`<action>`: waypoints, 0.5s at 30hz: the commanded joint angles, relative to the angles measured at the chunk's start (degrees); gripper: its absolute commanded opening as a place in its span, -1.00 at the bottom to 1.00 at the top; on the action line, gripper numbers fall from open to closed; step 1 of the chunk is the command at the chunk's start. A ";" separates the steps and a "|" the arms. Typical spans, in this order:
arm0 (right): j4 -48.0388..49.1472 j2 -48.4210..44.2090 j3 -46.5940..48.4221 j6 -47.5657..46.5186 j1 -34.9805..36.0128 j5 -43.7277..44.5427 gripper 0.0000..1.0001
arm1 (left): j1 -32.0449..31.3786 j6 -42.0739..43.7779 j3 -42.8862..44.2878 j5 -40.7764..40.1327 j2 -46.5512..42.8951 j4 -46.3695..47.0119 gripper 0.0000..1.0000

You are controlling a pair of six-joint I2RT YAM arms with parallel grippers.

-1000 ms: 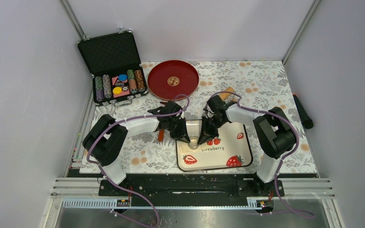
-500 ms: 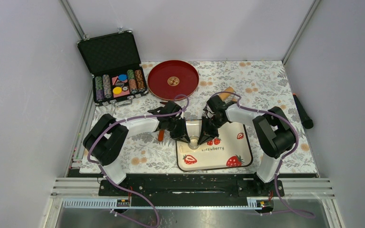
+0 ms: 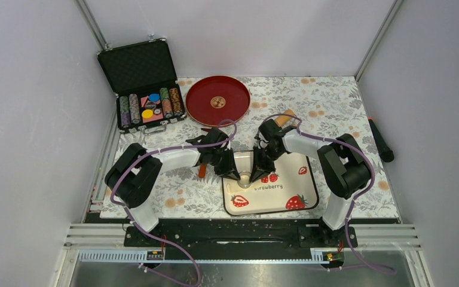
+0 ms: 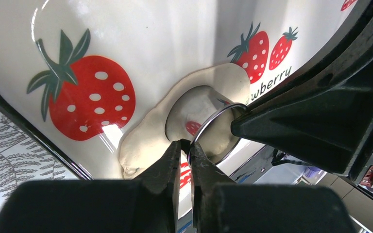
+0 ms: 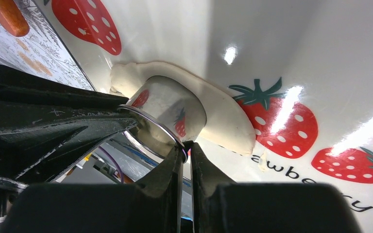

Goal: Roll out the dumpling wrappers from the dough

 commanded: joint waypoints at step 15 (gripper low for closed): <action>-5.95 6.17 -1.94 -6.71 1.04 9.32 -1.00 | -0.47 -2.17 -4.91 -9.91 7.39 -6.59 -1.00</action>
